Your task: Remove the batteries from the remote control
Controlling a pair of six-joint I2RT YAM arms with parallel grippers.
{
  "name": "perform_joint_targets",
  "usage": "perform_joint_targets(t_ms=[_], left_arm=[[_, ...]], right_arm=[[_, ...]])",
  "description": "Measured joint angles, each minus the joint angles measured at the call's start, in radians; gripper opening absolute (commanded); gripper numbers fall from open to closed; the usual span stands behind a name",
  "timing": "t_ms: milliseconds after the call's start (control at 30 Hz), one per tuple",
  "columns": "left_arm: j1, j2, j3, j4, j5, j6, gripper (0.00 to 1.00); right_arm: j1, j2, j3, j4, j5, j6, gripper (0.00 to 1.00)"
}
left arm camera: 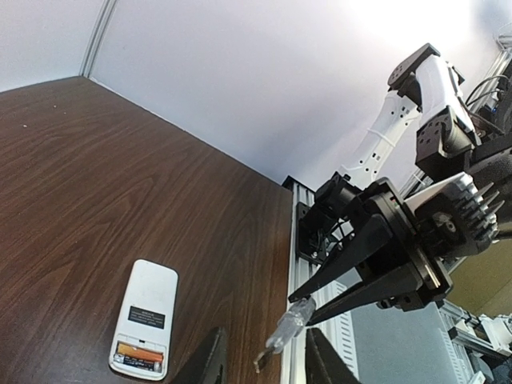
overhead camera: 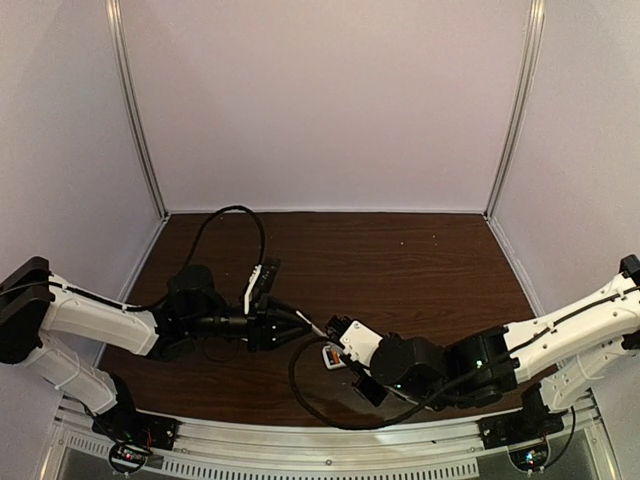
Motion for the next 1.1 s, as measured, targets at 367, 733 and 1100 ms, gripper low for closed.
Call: perform_joint_targets(t_ms=[367,733,1100], left_arm=[[0.000,0.007,0.013,-0.003,-0.001,-0.011,0.24],[-0.002,0.012,0.023,0.008,0.054,-0.020,0.00],[0.001,0.013,0.024,0.008,0.012,-0.023,0.00]], right_arm=[[0.008,0.019,0.014,-0.008,0.011,-0.006,0.00],[0.008,0.019,0.014,-0.029,0.015,-0.018,0.00],[-0.003,-0.039,-0.038,0.048,0.037,0.062,1.00]])
